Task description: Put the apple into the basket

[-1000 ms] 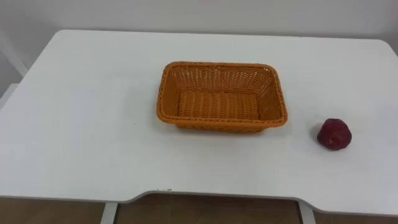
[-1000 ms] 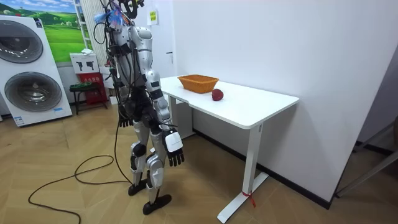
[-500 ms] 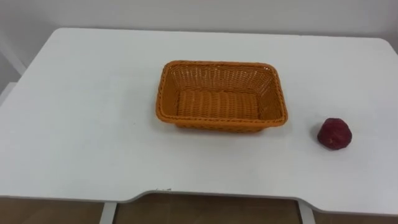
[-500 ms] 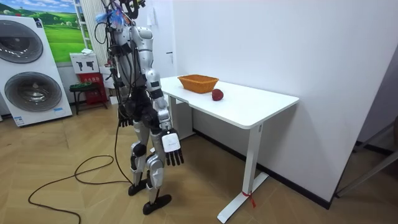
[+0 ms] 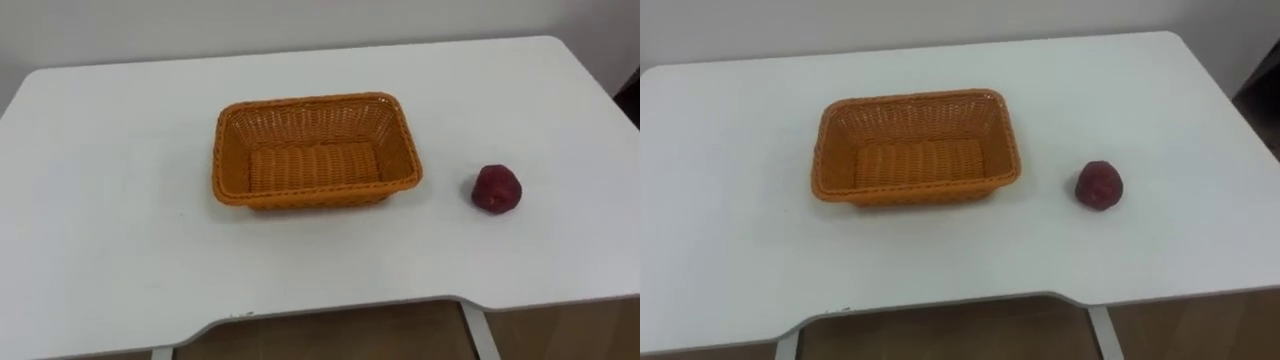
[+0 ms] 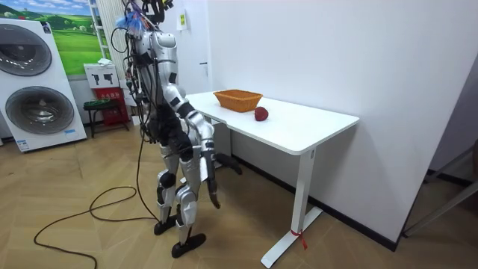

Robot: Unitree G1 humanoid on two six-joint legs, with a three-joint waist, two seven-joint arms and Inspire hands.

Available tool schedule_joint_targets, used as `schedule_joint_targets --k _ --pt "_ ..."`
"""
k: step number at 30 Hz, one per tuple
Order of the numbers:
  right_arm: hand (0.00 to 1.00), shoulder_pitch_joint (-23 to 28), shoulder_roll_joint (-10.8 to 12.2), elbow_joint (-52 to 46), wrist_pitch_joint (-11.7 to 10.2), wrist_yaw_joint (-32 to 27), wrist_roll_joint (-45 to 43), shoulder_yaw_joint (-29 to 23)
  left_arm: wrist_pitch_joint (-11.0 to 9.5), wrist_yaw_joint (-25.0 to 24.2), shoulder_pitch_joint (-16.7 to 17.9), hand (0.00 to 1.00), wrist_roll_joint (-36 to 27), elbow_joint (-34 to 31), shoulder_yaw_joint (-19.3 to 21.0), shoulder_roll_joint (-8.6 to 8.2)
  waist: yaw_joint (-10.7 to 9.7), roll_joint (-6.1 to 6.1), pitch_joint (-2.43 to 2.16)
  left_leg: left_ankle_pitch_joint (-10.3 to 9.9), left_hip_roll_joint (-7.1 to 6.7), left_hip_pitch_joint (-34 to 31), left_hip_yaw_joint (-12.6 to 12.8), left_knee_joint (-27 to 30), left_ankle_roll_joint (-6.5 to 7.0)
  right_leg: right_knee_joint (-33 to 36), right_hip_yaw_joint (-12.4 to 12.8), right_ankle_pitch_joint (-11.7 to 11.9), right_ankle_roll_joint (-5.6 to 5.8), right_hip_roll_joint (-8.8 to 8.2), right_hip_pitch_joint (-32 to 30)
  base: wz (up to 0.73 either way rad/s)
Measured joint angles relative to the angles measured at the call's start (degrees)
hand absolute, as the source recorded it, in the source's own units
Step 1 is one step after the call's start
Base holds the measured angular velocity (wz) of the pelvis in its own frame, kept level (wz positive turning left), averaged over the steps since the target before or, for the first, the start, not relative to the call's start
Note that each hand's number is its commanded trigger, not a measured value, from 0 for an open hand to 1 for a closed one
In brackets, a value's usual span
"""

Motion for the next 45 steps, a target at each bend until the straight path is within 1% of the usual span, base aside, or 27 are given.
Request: schedule_joint_targets --k 2,3,4,5,6,7,8,9,10,11,12,14,15,16,17,18,20,21,23,24,25,26,28,31,35,38,45 --pt "0.0 -0.69 -0.07 -12.48 -0.22 -6.3 -6.96 0.74 -0.5 0.28 0.02 0.0 -0.09 -0.3 -0.57 0.02 0.13 -0.08 -0.02 0.03 -0.03 -1.57 0.12 0.58 0.04 0.74 0.44 -0.06 0.02 0.0 -1.71 -0.05" --pt "0.0 -1.13 -0.13 -15.55 -0.35 -7.78 -9.25 0.73 -0.57 0.35 0.01 0.0 -0.17 -0.29 -0.64 0.02 0.15 -0.14 0.01 0.06 -0.05 -1.72 0.07 0.59 0.07 0.79 0.42 -0.05 0.02 0.0 -1.93 0.03" --pt "0.0 -1.83 -0.25 -21.24 -0.95 -10.88 -15.1 0.85 -0.83 0.72 0.01 0.0 -0.3 0.06 -1.05 0.05 0.29 -0.23 0.0 0.07 -0.06 -1.89 -0.04 0.71 0.08 0.97 0.28 -0.05 0.02 -0.04 -2.23 0.07" --pt "0.0 -2.14 -0.73 -24.74 -2.65 -13.4 -20.74 1.42 -0.95 1.41 0.04 0.0 -0.32 0.3 -1.85 0.1 0.34 -0.46 -0.02 0.07 -0.06 -1.89 -0.21 0.86 0.08 0.85 0.05 -0.05 0.01 -0.07 -2.1 0.09" --pt "0.0 -2.18 -1.16 -25.85 -3.3 -14.52 -23.37 1.98 -1.01 1.69 0.17 0.0 -0.25 0.28 -2.46 0.15 0.54 -0.62 0.01 0.07 -0.04 -1.93 -0.3 0.86 0.07 0.77 -0.1 -0.05 0.01 -0.07 -2.06 0.08" --pt "0.0 -1.97 -1.82 -28.25 -4.39 -16.4 -27.78 3.49 -1.28 1.8 0.18 0.0 -0.11 0.26 -3.5 0.21 1.63 -0.71 0.0 0.07 0.0 -1.98 -0.38 0.86 0.07 0.56 -0.2 -0.02 -0.04 -0.05 -2.04 0.07" --pt "0.0 -1.67 -1.89 -30.2 -5.28 -17.64 -31.11 4.97 -1.61 1.89 0.24 0.0 -0.2 0.26 -4.89 0.34 1.77 -1.04 0.15 0.08 0.02 -2.08 -0.58 0.93 0.06 0.44 -0.37 0.0 -0.07 -0.04 -1.95 0.06" --pt "0.0 -1.62 -1.87 -30.9 -5.6 -18.09 -32.32 5.84 -1.72 1.89 0.3 0.0 -0.34 0.25 -5.6 0.42 1.87 -1.23 0.27 0.08 0.03 -2.12 -0.63 0.94 0.05 0.43 -0.42 0.0 -0.07 -0.04 -1.93 0.04" --pt "0.0 -1.51 -1.82 -32.26 -5.85 -18.64 -35.05 7.92 -2.0 1.93 0.42 0.0 -0.32 0.25 -7.12 0.43 2.42 -1.47 0.39 0.08 0.02 -2.2 -0.58 0.93 0.05 0.43 -0.31 0.0 -0.07 -0.02 -2.01 0.0" --pt "0.0 -0.96 -1.61 -34.51 -6.1 -18.85 -37.47 10.25 -2.07 1.89 0.32 0.0 -0.25 0.25 -8.7 0.38 3.04 -1.5 0.35 0.08 0.0 -2.5 -0.56 0.89 0.05 0.44 -0.29 0.01 -0.06 -0.04 -2.34 0.0" --pt "0.0 -0.56 -1.62 -35.68 -6.13 -18.79 -38.87 11.46 -2.15 1.87 0.15 0.0 -0.25 0.23 -9.24 0.38 3.31 -1.48 0.34 0.08 0.0 -2.6 -0.5 0.85 0.05 0.46 -0.28 0.02 -0.04 -0.05 -2.59 0.0" --pt "0.0 -0.34 -1.61 -38.48 -6.19 -17.5 -44.55 15.23 -2.74 1.88 -0.09 0.0 -0.67 0.23 -10.42 0.54 3.61 -1.33 0.3 0.08 0.02 -2.69 -0.5 0.74 0.05 0.47 -0.28 0.07 -0.05 -0.03 -2.7 0.0" --pt "0.0 -0.33 -1.62 -39.0 -6.19 -17.15 -45.95 16.02 -2.95 1.88 -0.09 0.0 -0.89 0.23 -10.62 0.54 3.76 -1.25 0.26 0.08 0.02 -2.65 -0.51 0.68 0.05 0.49 -0.25 0.07 -0.05 -0.01 -2.7 0.0" --pt "0.0 -0.07 -1.63 -40.32 -6.22 -16.24 -47.86 17.44 -3.1 1.88 -0.09 0.0 -0.89 0.21 -11.18 0.53 4.59 -0.95 0.13 0.08 0.05 -2.57 -0.43 0.49 0.05 0.48 -0.18 0.08 -0.06 0.02 -2.8 -0.03" --pt "0.0 0.1 -1.65 -40.93 -6.35 -15.36 -49.29 18.99 -3.16 1.87 -0.09 0.0 -0.88 0.2 -11.7 0.52 4.88 -0.77 0.01 0.08 0.08 -2.54 -0.41 0.48 0.05 0.48 -0.19 0.09 -0.08 0.02 -2.82 -0.04" --pt "0.0 0.11 -1.67 -41.01 -6.39 -14.77 -49.61 19.8 -3.17 1.85 -0.1 0.0 -0.88 0.19 -11.84 0.51 4.91 -0.7 -0.03 0.08 0.1 -2.52 -0.38 0.49 0.05 0.46 -0.21 0.09 -0.08 0.04 -2.81 0.0" --pt "0.0 0.11 -1.71 -41.18 -6.38 -12.12 -50.51 23.7 -3.25 1.6 -0.1 0.0 -0.89 0.21 -12.46 0.52 5.28 -0.57 -0.08 0.08 0.17 -2.42 -0.19 0.48 0.04 0.46 -0.24 0.1 -0.1 0.07 -2.77 0.0" --pt "0.0 0.11 -1.73 -41.18 -6.38 -11.43 -50.9 24.66 -3.27 1.55 -0.09 0.0 -0.89 0.21 -12.75 0.52 5.32 -0.55 -0.07 0.08 0.18 -2.39 -0.15 0.48 0.04 0.46 -0.24 0.1 -0.11 0.07 -2.76 0.0" --pt "0.0 0.11 -1.79 -41.17 -6.39 -8.8 -51.55 27.58 -3.38 1.35 -0.38 0.0 -0.89 0.18 -14.11 0.53 5.68 -0.53 -0.03 0.09 0.2 -2.27 -0.06 0.41 0.04 0.4 -0.18 0.12 -0.14 0.08 -2.69 0.0" --pt "0.0 0.17 -1.79 -41.16 -6.39 -8.22 -51.96 28.13 -3.46 1.21 -0.59 0.0 -0.88 0.19 -14.18 0.51 5.86 -0.56 0.03 0.09 0.2 -2.14 0.0 0.35 0.04 0.39 -0.13 0.12 -0.14 0.08 -2.62 -0.04" --pt "0.0 0.49 -1.81 -41.16 -6.41 -6.88 -53.44 29.33 -3.87 0.82 -0.84 0.0 -0.9 0.18 -14.17 0.56 6.55 -0.55 0.24 0.09 0.21 -1.79 0.02 0.27 0.04 0.38 -0.11 0.13 -0.15 0.09 -2.23 0.0" --pt "0.0 0.7 -1.81 -41.16 -6.59 -5.36 -54.5 30.54 -4.44 0.18 -0.86 0.0 -0.94 0.17 -14.18 0.7 6.59 -0.55 0.56 0.09 0.21 -1.42 0.02 0.27 0.04 0.27 -0.17 0.13 -0.14 0.09 -1.75 0.0" --pt "0.0 0.71 -1.78 -41.15 -6.74 -3.46 -56.06 32.19 -4.98 -0.3 -0.94 0.0 -1.21 0.21 -14.22 0.71 6.6 -0.51 0.58 0.09 0.22 -1.4 0.0 0.31 0.04 -0.21 -0.27 0.27 -0.21 0.1 -1.49 0.0" --pt "0.0 0.73 -1.8 -40.77 -6.91 -1.18 -56.67 34.16 -5.3 -1.41 -0.96 0.0 -3.04 0.45 -14.37 0.71 6.76 -0.41 0.63 0.08 0.28 -1.42 -0.08 0.32 0.04 -0.47 -0.42 0.5 -0.22 0.16 -1.31 0.0" --pt "0.0 2.06 -1.8 -40.54 -6.93 0.23 -59.08 36.26 -5.3 -2.15 -0.97 0.0 -3.01 1.0 -14.36 0.79 7.79 -0.25 0.49 0.08 0.3 -1.38 -0.13 0.34 0.03 -0.47 -0.57 0.56 -0.23 0.15 -1.24 0.0" --pt "0.0 2.69 -1.8 -39.68 -6.9 2.19 -60.19 36.59 -5.28 -2.38 -0.99 0.0 -3.0 1.46 -14.36 0.79 8.06 -0.16 0.39 0.08 0.29 -1.31 -0.19 0.41 0.03 -0.47 -0.64 0.57 -0.23 0.13 -1.06 0.0" --pt "0.0 3.13 -1.81 -39.66 -6.75 6.33 -60.48 38.2 -4.7 -2.6 -0.78 0.0 -2.93 2.11 -14.35 0.79 8.08 -0.21 0.35 0.08 0.31 -0.82 -0.25 0.39 0.03 -0.6 -0.74 0.58 -0.25 0.12 -0.48 0.0"
